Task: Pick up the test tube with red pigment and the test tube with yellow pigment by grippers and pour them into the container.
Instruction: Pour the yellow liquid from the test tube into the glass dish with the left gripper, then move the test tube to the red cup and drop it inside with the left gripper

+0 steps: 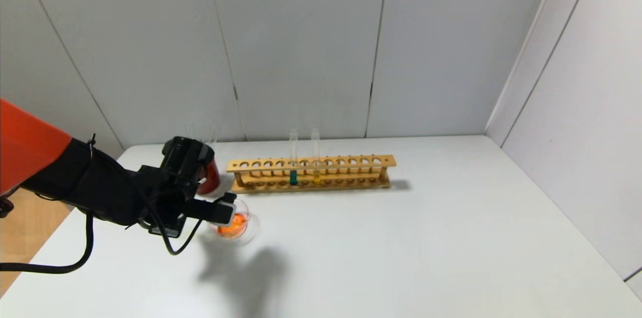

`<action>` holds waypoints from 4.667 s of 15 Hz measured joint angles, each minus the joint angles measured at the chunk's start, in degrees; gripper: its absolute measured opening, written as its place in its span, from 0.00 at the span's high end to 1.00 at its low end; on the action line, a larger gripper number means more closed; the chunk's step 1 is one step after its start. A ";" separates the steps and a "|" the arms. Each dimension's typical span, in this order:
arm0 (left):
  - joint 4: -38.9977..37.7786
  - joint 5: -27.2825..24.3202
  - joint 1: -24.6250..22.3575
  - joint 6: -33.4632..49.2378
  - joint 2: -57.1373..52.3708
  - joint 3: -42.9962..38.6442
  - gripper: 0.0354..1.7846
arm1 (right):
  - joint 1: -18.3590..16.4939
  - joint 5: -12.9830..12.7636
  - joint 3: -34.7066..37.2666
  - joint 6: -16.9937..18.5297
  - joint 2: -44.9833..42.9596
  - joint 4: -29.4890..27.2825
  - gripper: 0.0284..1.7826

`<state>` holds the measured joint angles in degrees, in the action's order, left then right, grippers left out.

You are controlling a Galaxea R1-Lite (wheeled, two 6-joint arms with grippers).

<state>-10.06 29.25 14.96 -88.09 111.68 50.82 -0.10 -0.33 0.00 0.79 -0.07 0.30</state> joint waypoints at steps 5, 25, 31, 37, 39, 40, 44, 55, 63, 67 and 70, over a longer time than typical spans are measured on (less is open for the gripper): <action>-0.05 0.10 0.26 -0.69 0.84 0.80 0.84 | 0.00 0.00 0.00 0.00 0.00 0.00 0.02; 0.20 14.49 5.33 -11.13 0.72 2.89 0.84 | 0.00 -0.02 0.00 -0.02 0.00 0.00 0.02; 0.06 14.54 5.60 -11.86 0.41 2.27 0.84 | 0.00 -0.02 0.00 -0.02 0.00 0.00 0.02; -1.21 13.29 5.83 -9.68 -0.62 1.40 0.84 | 0.00 0.00 0.00 -0.02 0.00 0.00 0.02; -2.89 9.58 5.73 -4.52 -3.41 -0.39 0.84 | 0.00 0.00 0.00 0.00 0.00 0.00 0.02; -3.56 7.05 5.57 0.00 -5.40 -1.84 0.84 | 0.00 0.00 0.00 0.00 0.00 0.00 0.02; -4.63 -2.12 5.35 27.61 -15.59 -6.21 0.84 | 0.00 -0.02 0.00 0.00 0.00 0.00 0.02; -21.31 -15.23 -7.36 79.43 -7.77 10.92 0.84 | 0.00 0.00 0.00 0.00 0.00 0.00 0.02; -21.77 -21.65 -10.03 85.92 3.95 17.64 0.84 | 0.00 -0.02 0.00 0.00 0.00 0.02 0.02; -21.88 -21.76 -10.67 86.08 6.88 17.66 0.84 | 0.00 0.00 0.00 -0.02 0.00 0.02 0.02; -21.92 -21.72 -10.78 86.03 7.78 17.55 0.84 | 0.00 -0.02 0.00 0.00 0.00 0.00 0.02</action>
<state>-31.98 7.52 4.18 -2.06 119.46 68.38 -0.10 -0.35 0.00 0.79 -0.07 0.30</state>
